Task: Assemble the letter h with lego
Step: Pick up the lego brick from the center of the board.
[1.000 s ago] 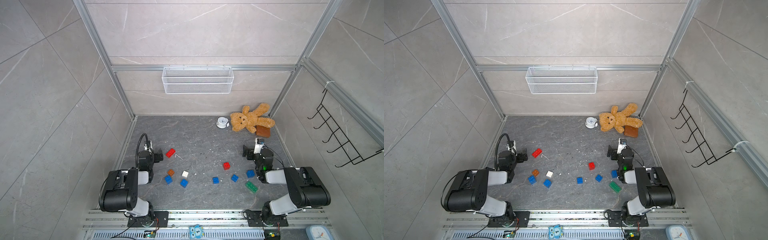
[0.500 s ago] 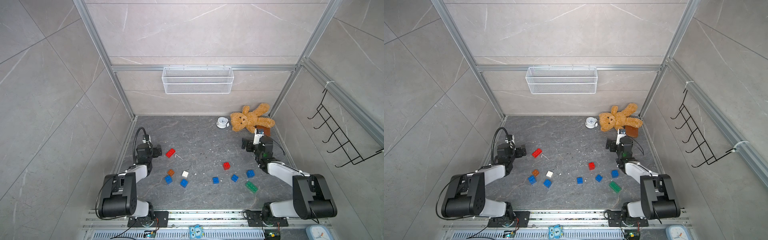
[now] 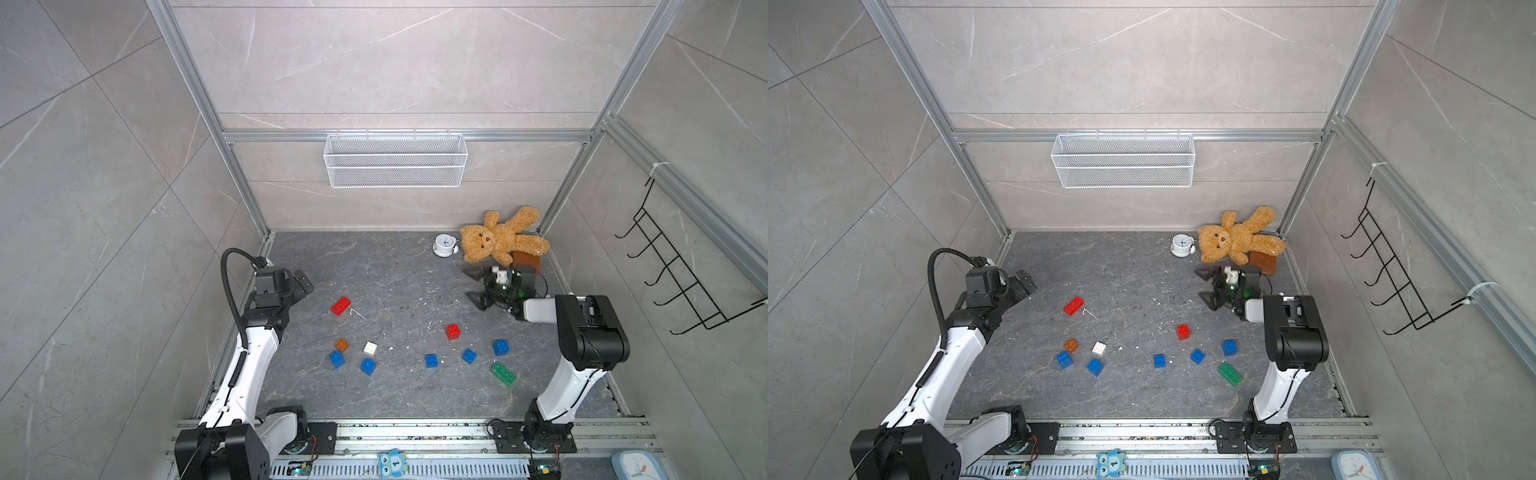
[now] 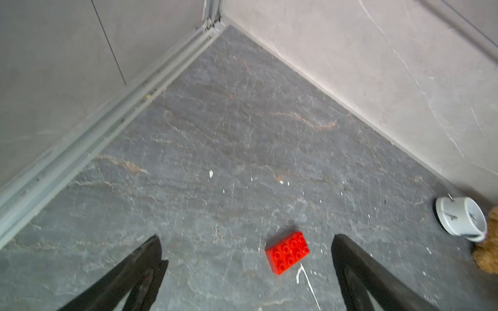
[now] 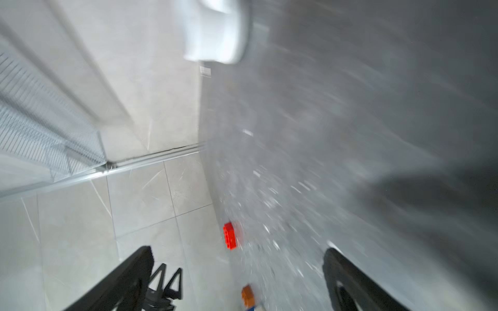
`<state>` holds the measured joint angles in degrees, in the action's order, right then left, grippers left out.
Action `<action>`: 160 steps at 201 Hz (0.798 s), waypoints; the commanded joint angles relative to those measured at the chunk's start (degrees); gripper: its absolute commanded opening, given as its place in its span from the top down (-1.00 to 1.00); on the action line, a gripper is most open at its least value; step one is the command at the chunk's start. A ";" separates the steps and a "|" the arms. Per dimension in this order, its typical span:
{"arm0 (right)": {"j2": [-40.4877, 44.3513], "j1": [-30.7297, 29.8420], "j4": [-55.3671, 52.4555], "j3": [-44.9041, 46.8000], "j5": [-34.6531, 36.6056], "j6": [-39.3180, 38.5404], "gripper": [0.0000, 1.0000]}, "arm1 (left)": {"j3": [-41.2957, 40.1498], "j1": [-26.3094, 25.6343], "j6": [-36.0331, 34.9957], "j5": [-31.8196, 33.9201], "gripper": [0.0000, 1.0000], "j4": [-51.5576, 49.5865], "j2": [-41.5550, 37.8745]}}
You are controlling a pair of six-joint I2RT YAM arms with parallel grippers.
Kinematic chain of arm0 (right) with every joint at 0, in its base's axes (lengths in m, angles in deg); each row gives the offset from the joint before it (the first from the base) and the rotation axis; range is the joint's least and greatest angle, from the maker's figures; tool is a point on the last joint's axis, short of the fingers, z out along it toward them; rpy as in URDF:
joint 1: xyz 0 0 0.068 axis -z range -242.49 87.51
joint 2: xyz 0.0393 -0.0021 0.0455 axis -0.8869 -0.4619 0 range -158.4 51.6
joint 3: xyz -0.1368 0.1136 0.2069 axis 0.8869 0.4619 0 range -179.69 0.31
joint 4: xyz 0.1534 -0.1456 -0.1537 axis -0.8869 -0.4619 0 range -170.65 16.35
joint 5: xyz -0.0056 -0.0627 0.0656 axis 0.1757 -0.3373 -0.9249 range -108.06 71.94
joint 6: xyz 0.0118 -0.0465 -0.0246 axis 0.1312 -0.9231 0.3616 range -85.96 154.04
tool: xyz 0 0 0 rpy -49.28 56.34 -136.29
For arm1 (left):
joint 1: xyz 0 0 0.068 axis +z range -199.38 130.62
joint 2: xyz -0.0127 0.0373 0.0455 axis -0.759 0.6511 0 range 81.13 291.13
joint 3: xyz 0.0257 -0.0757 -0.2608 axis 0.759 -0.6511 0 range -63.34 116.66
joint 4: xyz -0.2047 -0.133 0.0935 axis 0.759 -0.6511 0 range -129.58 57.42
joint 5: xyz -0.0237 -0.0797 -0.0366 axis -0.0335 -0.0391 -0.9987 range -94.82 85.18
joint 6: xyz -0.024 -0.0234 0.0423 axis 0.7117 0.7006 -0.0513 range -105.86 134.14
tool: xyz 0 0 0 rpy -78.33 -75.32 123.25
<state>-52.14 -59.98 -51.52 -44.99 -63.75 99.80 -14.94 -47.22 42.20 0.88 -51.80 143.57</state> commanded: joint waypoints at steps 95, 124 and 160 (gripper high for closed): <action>31.94 -13.49 -68.79 -28.04 53.08 -27.51 -1.00 | -1.06 -4.33 0.82 -5.08 -1.00 -4.59 -1.27; 39.81 -12.15 -73.49 -25.78 63.63 -24.35 -1.00 | -1.99 -5.13 0.76 -4.47 -1.00 -4.21 -1.85; 35.11 -8.79 -80.12 -27.00 52.90 -28.76 -1.00 | -3.19 -6.25 0.98 -4.36 -1.00 -3.67 -1.88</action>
<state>-15.14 -69.36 -125.57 -72.83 -7.58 73.16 -17.58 -52.66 42.68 -3.47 -56.43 142.65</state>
